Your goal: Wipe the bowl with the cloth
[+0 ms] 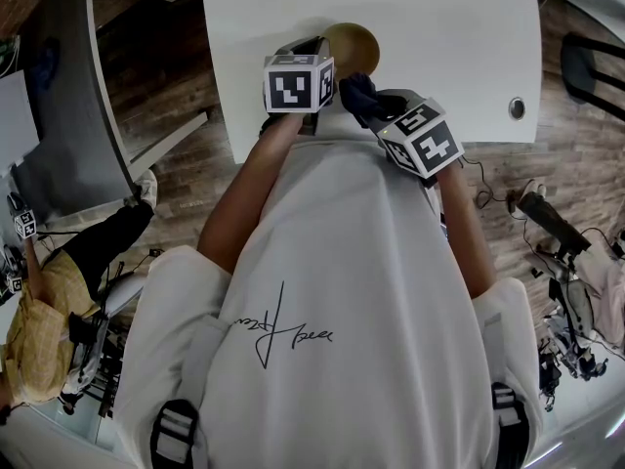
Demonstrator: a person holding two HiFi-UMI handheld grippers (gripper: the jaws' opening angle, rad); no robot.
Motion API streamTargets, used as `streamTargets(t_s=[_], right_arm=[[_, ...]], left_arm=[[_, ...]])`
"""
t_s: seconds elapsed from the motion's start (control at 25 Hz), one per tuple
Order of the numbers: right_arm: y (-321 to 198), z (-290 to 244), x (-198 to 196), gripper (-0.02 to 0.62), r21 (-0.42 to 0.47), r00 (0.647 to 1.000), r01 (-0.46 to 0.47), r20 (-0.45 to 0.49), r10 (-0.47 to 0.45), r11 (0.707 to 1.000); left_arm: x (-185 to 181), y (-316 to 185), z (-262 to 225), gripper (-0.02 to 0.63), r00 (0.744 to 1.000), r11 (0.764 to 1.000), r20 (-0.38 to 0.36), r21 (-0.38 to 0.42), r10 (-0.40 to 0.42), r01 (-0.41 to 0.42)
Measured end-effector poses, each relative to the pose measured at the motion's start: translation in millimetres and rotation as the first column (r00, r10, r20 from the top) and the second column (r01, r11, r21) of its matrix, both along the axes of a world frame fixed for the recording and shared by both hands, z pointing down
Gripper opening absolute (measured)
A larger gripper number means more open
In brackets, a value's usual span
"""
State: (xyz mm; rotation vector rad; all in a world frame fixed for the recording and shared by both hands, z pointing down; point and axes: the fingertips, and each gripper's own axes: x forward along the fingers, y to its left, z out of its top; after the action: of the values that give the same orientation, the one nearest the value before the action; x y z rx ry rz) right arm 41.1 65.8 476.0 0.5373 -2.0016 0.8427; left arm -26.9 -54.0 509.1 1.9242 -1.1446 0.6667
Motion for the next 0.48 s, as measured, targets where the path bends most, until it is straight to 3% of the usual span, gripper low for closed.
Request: streamTargets(t_s=[0.48], right_arm=[[1.8,-2.9,-16.0,0.083,-0.033,0.999,0.017,0.043,-0.016,0.999]], left_arm=[[-4.5,1.7,-1.7,0.011,1.000,1.000,-0.013,0.007,-0.009,0.009]])
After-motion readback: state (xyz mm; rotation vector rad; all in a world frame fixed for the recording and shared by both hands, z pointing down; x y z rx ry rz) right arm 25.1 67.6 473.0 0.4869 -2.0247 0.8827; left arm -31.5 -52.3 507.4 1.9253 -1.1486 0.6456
